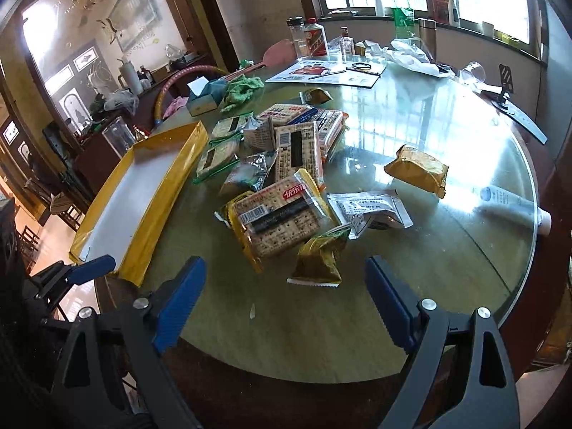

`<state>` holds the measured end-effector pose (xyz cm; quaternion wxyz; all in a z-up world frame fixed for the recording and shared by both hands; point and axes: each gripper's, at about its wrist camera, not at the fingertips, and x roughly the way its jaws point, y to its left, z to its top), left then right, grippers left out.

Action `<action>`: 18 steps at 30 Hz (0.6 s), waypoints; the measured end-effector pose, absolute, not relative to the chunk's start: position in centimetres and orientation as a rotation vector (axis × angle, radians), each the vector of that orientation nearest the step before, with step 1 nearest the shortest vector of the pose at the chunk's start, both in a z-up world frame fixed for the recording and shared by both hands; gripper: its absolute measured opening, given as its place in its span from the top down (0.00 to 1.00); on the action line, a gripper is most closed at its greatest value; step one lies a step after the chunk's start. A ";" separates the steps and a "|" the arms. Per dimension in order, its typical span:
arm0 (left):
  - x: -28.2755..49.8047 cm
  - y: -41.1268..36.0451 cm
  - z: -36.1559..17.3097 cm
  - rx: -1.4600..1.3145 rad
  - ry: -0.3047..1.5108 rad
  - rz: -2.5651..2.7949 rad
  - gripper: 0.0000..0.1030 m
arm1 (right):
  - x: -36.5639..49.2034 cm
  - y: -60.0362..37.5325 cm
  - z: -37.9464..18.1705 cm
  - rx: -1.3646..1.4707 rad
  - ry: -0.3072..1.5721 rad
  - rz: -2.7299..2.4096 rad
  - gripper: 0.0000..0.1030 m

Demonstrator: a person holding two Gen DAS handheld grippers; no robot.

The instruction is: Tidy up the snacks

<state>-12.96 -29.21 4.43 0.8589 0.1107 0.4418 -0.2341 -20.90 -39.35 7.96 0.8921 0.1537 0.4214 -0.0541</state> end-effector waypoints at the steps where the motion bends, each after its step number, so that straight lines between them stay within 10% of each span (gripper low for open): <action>1: -13.1 -29.2 4.5 0.229 0.928 -0.497 0.17 | -20.9 -39.3 7.9 0.322 0.880 -0.105 0.13; 18: -14.6 -29.0 5.0 0.227 0.939 -0.529 0.22 | -22.7 -39.0 9.0 0.342 0.869 -0.109 0.13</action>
